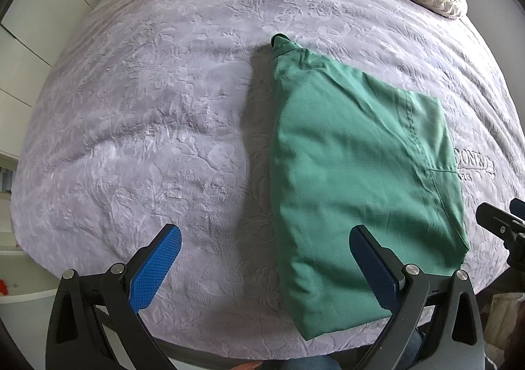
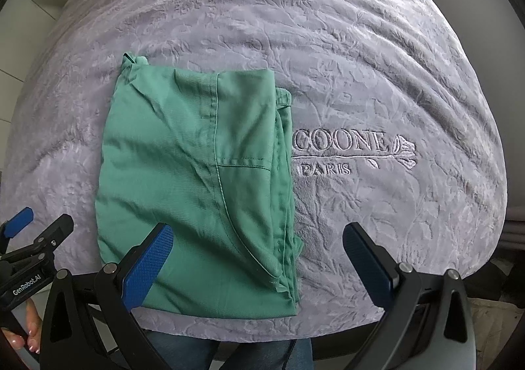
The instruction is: Fold large clothes
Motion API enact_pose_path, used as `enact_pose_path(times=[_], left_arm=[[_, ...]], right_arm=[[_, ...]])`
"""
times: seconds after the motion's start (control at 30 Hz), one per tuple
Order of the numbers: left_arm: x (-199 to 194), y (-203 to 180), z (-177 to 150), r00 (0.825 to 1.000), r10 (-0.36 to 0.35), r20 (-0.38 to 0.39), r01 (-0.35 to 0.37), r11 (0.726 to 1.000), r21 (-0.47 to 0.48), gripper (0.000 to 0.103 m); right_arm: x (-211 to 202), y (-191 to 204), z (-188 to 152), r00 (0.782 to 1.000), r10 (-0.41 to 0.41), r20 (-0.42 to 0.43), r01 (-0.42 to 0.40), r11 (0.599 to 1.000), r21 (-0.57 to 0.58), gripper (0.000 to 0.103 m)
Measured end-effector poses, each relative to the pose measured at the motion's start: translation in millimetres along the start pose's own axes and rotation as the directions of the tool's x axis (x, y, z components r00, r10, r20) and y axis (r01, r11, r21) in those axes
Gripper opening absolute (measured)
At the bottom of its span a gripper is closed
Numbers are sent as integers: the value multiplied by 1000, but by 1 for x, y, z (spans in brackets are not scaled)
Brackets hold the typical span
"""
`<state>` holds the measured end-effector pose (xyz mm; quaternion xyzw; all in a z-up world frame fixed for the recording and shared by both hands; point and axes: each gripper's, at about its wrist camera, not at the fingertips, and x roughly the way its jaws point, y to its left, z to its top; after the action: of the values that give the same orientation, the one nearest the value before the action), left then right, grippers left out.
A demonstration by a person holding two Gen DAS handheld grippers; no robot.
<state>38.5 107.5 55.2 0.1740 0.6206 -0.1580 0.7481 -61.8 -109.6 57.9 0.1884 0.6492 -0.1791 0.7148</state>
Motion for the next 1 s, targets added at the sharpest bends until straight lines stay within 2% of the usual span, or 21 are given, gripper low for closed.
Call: enact_pose_path(times=[1.0], left_arm=[[-2,-4,1,1000,5,3,-5,1000,9,103]], right_arm=[[0,2,0,1000,-1,2,1,1000,-7,103]])
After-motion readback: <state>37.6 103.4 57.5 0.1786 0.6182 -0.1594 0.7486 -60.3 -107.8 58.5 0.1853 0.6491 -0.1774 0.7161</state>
